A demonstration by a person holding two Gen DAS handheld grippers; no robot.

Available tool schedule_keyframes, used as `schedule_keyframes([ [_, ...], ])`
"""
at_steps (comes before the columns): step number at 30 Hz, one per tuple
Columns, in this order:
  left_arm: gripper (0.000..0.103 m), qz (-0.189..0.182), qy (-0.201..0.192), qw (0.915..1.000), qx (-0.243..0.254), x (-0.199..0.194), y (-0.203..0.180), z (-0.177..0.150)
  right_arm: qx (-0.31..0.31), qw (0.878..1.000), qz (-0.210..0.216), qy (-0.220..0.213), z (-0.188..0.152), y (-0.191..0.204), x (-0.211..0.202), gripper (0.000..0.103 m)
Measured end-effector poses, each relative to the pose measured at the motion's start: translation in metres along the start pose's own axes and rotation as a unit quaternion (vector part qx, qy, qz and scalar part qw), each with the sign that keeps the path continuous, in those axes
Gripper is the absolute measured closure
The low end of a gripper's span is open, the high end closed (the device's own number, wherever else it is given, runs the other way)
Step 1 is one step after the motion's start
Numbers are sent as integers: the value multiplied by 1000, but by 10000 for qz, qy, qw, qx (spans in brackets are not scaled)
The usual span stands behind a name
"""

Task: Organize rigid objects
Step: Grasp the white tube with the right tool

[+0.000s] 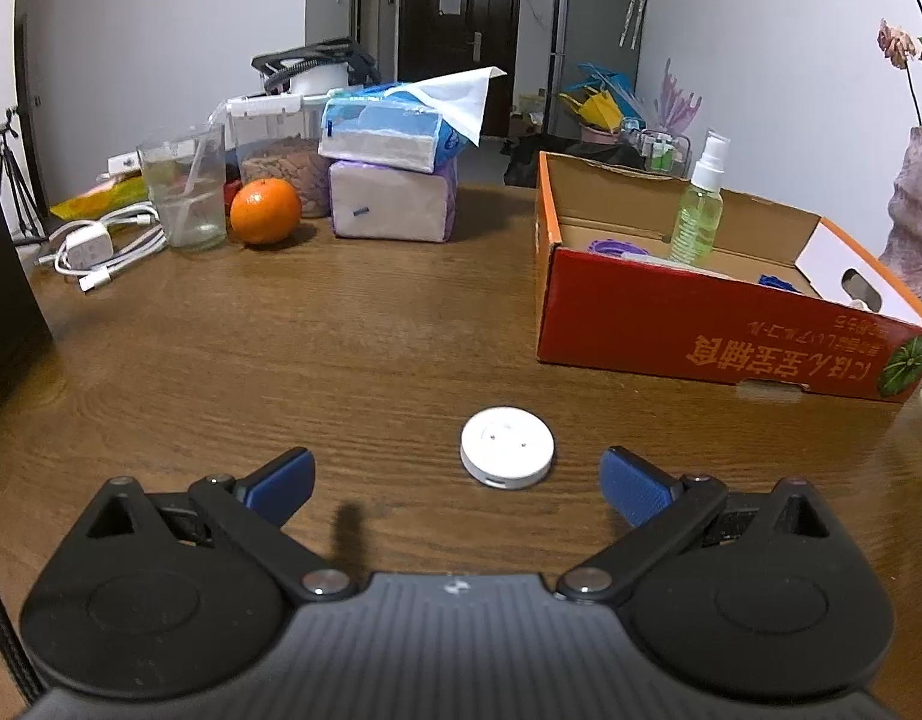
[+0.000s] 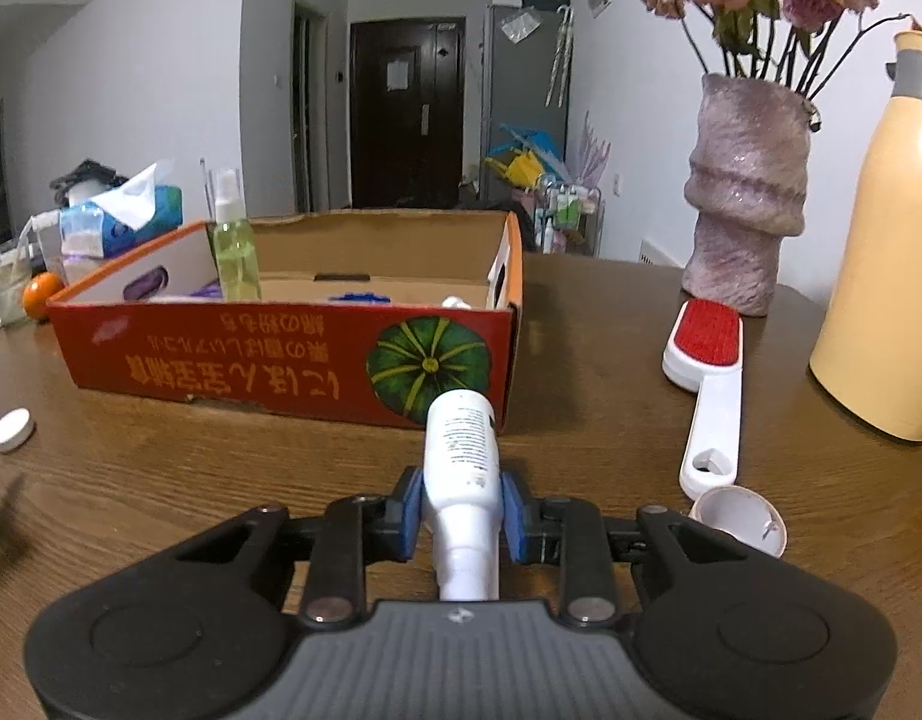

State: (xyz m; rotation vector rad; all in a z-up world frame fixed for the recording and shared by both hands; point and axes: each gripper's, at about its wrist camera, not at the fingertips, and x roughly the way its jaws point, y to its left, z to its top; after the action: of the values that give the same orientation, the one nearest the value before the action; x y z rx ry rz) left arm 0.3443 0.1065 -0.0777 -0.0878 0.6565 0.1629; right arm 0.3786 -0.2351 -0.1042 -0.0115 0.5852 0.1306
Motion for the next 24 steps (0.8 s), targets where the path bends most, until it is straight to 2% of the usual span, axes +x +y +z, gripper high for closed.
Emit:
schedule_keyframes([
  [11,2,-21,-98,9997,228,11,-11,4,45,9997,-57,-253,1,8,-14,76],
  [20,33,-248,127,9992,272,25,-13,6,79,9995,-85,-308,0,13,-18,76],
  [24,51,-408,187,9985,322,26,-15,5,82,9994,-85,-327,-1,16,-20,76],
])
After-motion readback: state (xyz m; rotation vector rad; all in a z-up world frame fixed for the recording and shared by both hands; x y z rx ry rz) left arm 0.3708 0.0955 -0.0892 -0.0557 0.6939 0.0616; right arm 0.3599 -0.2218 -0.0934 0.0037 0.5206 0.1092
